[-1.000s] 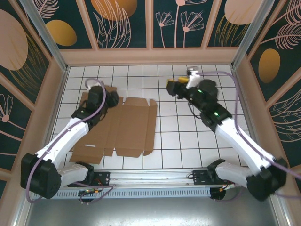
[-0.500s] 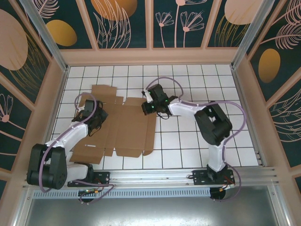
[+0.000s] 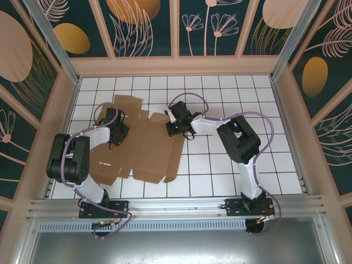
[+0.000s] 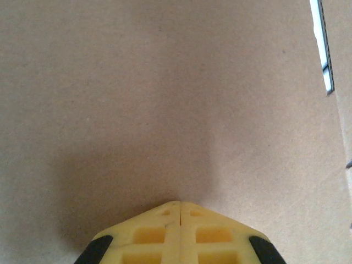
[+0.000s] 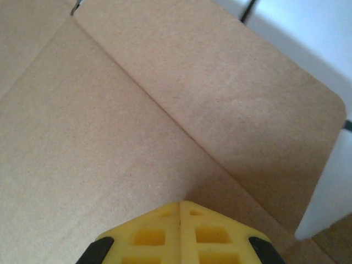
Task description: Fold the paper box
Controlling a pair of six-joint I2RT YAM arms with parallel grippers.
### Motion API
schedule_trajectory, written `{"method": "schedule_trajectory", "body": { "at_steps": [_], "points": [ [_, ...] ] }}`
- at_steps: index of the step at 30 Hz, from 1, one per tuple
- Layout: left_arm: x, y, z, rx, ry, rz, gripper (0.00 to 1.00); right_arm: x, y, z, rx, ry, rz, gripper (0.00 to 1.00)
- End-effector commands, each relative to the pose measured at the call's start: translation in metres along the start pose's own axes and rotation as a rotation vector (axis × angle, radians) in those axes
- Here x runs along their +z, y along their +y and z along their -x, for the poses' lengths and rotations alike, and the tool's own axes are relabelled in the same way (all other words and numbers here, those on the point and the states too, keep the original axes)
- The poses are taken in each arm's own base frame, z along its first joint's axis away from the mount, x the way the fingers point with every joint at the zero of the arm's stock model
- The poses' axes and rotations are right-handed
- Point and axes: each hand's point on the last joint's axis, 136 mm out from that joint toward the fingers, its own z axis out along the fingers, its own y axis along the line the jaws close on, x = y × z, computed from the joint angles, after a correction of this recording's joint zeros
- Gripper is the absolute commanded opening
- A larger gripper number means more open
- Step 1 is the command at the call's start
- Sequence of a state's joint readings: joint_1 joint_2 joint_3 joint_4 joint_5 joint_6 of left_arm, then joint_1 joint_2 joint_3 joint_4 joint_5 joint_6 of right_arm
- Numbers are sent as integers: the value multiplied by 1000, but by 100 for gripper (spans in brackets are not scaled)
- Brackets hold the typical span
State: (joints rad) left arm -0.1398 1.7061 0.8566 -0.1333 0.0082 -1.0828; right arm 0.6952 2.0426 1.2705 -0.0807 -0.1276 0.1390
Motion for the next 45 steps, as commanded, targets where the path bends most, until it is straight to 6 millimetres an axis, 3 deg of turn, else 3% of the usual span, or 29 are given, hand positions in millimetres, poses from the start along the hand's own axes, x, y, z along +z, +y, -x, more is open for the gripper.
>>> {"method": "schedule_trajectory", "body": {
  "at_steps": [1,4,9,14,18,21,24,26,29,35,40,45],
  "points": [
    [22,-7,-4,18,58,34,0,-14,-43,-54,69,123,-132,0],
    [33,-51,-8,115,75,-2,0,-31,-40,-77,79,138,-155,1],
    [62,-126,-47,294,162,-65,0,-59,-19,-118,107,158,-108,5],
    [80,-162,-100,407,260,-133,0,-77,-2,-141,132,184,-40,9],
    [65,-183,-106,458,263,-222,0,-99,7,-118,136,111,-11,13],
    [23,-219,-97,560,213,-360,0,-128,23,-81,122,8,45,16],
    [-17,-239,-83,600,140,-444,15,-149,24,-45,114,-96,31,21],
    [-24,-238,-73,571,120,-457,22,-150,23,-31,130,-117,64,27],
    [-10,-223,-66,514,157,-448,31,-135,10,-19,159,-94,28,28],
    [31,-175,-43,480,131,-264,24,-94,-18,-5,156,-58,-112,28],
    [57,-163,-52,478,186,-226,23,-56,-27,-30,130,54,-163,30],
    [73,-154,-64,507,218,-192,24,-45,-41,-75,65,161,-314,31]
  ]
}}
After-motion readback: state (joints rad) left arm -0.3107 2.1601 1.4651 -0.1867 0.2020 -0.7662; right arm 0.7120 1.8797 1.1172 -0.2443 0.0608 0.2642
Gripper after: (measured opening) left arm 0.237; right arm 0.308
